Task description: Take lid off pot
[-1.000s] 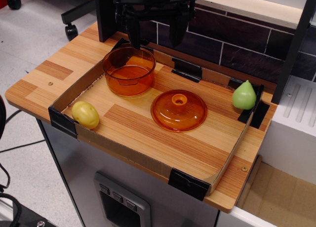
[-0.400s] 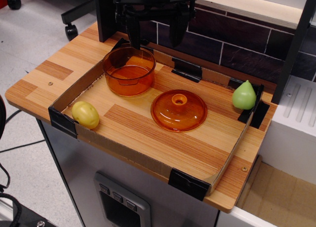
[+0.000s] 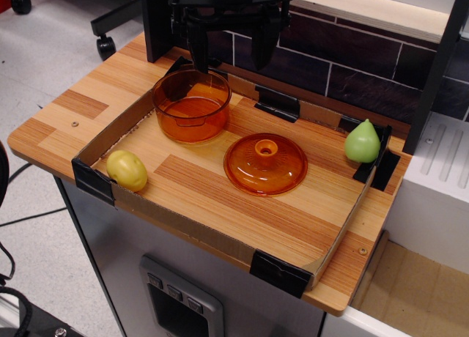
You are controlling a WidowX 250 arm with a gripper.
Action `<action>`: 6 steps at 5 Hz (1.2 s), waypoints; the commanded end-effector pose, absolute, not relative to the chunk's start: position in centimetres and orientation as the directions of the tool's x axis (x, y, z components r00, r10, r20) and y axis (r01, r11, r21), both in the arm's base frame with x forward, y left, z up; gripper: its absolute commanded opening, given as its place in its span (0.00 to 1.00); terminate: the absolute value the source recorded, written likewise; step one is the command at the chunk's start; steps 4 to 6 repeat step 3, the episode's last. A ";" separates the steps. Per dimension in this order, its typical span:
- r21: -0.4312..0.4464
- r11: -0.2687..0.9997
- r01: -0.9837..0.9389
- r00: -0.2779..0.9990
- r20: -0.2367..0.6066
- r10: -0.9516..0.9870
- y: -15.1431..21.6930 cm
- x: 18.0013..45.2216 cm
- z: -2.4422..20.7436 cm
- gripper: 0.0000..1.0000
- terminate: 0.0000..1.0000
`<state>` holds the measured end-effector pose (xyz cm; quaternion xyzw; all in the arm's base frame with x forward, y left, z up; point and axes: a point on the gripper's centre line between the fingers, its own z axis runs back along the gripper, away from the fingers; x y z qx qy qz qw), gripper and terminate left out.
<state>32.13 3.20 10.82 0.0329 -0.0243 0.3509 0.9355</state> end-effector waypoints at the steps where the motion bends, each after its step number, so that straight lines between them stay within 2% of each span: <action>1: 0.000 0.756 -0.654 0.750 0.131 0.648 3.6 32.5 13.3 1.00 0.00; 2: 0.000 0.756 -0.654 0.750 0.131 0.648 3.6 32.5 13.3 1.00 0.00; 3: 0.000 0.756 -0.654 0.750 0.131 0.648 3.6 32.5 13.3 1.00 1.00; 6: 0.000 0.756 -0.654 0.750 0.131 0.648 3.6 32.5 13.3 1.00 1.00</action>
